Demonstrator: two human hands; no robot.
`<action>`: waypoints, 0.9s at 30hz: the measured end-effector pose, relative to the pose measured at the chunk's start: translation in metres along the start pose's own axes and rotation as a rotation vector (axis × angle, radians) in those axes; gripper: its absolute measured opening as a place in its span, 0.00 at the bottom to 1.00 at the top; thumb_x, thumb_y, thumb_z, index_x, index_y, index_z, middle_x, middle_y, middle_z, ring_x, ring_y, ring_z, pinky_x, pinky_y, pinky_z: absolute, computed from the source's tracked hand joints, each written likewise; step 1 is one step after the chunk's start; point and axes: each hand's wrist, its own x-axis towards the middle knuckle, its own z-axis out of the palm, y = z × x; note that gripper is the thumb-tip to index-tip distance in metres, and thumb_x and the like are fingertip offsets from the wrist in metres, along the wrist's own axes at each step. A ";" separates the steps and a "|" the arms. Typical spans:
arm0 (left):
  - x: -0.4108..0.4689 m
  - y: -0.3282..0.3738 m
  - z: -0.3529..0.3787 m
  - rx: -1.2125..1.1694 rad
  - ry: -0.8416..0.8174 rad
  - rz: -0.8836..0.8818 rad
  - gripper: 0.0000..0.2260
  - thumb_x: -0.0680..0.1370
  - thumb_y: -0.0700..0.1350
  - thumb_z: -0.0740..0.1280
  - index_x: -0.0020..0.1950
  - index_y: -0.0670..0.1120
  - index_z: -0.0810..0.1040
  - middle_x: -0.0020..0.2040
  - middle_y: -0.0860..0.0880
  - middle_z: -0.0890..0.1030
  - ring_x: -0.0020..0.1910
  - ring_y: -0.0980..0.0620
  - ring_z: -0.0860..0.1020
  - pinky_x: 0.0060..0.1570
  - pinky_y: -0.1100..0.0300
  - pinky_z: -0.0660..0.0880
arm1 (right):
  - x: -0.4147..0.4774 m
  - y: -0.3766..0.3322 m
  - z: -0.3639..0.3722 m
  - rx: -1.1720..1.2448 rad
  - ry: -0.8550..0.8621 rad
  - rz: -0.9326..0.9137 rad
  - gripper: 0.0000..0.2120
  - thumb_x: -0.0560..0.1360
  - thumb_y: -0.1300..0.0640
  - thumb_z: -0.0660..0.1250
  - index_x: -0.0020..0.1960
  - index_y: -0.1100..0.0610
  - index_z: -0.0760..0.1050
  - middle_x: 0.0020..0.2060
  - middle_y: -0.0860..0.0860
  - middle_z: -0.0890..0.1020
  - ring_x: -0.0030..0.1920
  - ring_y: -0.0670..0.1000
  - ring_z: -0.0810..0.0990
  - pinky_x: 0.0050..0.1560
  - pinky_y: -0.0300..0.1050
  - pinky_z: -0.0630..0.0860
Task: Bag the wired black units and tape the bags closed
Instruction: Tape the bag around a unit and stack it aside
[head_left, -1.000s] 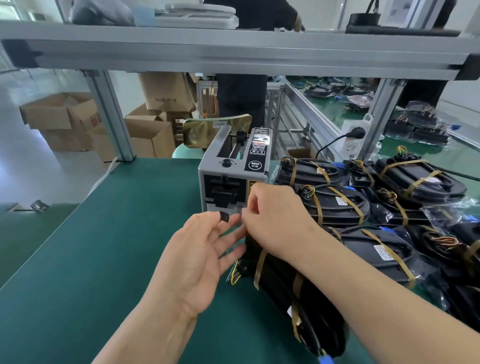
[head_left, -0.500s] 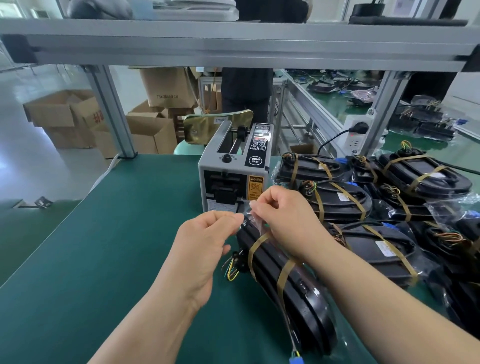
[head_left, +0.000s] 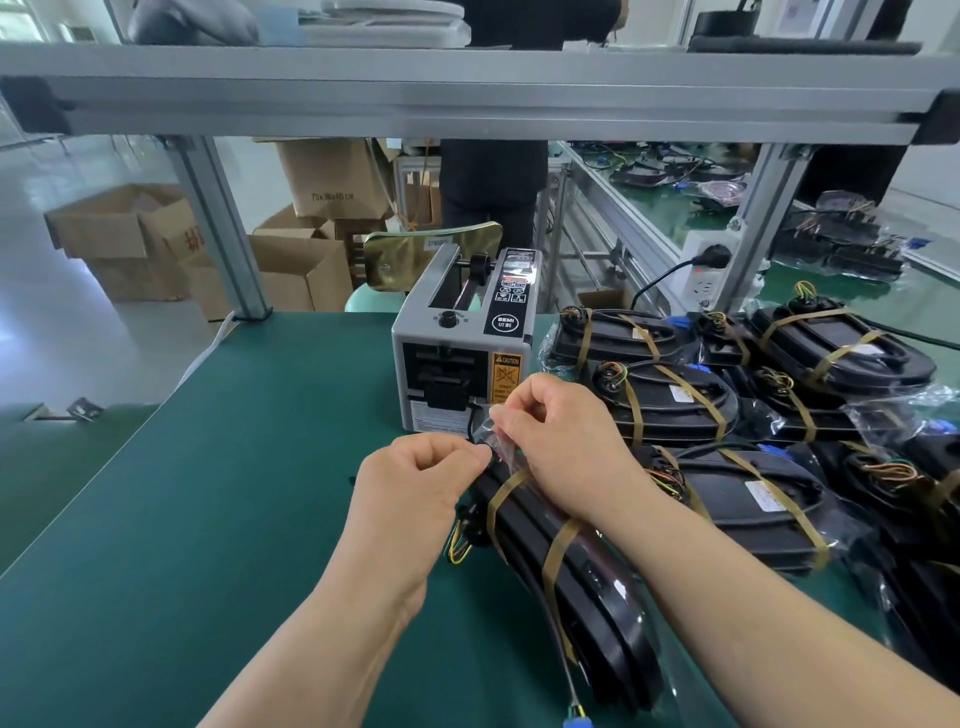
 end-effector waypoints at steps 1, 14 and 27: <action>0.001 -0.001 0.000 0.009 0.016 0.010 0.08 0.73 0.43 0.73 0.33 0.50 0.84 0.36 0.56 0.83 0.30 0.66 0.76 0.30 0.74 0.69 | 0.000 0.000 0.000 -0.006 0.002 -0.003 0.11 0.79 0.56 0.66 0.37 0.53 0.74 0.25 0.37 0.79 0.28 0.35 0.76 0.31 0.24 0.68; 0.002 -0.004 0.002 0.144 0.161 0.050 0.09 0.68 0.46 0.78 0.43 0.53 0.79 0.38 0.52 0.81 0.26 0.67 0.75 0.21 0.74 0.67 | 0.000 0.003 0.002 -0.028 0.012 -0.019 0.11 0.78 0.55 0.66 0.37 0.53 0.74 0.26 0.35 0.79 0.31 0.34 0.76 0.35 0.24 0.68; 0.010 -0.015 0.003 -0.125 0.019 -0.116 0.08 0.74 0.48 0.73 0.35 0.50 0.83 0.34 0.52 0.84 0.30 0.59 0.78 0.28 0.67 0.71 | -0.018 -0.011 -0.007 -0.184 -0.176 0.051 0.29 0.62 0.23 0.63 0.46 0.47 0.74 0.39 0.44 0.81 0.39 0.42 0.79 0.40 0.40 0.76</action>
